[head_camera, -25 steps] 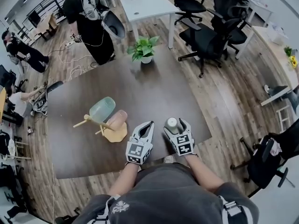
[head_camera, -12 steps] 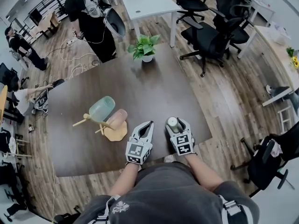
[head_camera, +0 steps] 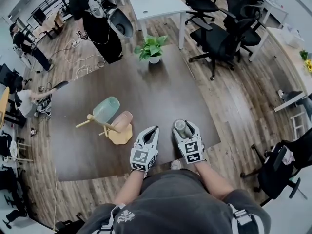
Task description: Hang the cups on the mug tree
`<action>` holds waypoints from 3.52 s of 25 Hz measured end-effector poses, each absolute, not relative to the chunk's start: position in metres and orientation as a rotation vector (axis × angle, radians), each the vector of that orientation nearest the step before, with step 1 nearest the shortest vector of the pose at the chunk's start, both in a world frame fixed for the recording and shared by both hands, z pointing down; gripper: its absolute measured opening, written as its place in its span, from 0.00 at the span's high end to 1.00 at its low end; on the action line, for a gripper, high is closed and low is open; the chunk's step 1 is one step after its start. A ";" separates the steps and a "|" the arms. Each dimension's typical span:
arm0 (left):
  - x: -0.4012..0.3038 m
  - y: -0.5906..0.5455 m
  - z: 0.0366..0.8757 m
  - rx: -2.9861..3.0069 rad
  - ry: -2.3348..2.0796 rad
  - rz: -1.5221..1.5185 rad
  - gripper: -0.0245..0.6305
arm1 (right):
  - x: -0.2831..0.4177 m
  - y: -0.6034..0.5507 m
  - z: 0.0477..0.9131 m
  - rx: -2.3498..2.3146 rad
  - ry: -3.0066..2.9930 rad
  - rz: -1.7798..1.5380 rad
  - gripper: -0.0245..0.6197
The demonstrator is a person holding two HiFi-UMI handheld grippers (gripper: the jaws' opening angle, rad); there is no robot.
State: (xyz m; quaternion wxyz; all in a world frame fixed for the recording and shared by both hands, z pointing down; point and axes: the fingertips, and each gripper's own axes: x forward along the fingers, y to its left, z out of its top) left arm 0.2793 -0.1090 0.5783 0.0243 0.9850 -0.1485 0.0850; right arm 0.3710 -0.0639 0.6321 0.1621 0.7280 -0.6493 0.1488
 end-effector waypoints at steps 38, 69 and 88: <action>0.050 -0.157 0.548 2.938 -0.905 0.215 0.96 | 0.126 -0.140 0.429 1.913 -2.347 -0.124 0.54; -0.043 -0.172 0.549 2.876 -1.056 0.167 0.96 | 0.052 -0.169 0.477 1.817 -2.265 -0.112 0.54; -0.067 -0.177 0.548 2.851 -1.101 0.150 0.96 | 0.052 -0.183 0.507 1.866 -2.146 -0.061 0.54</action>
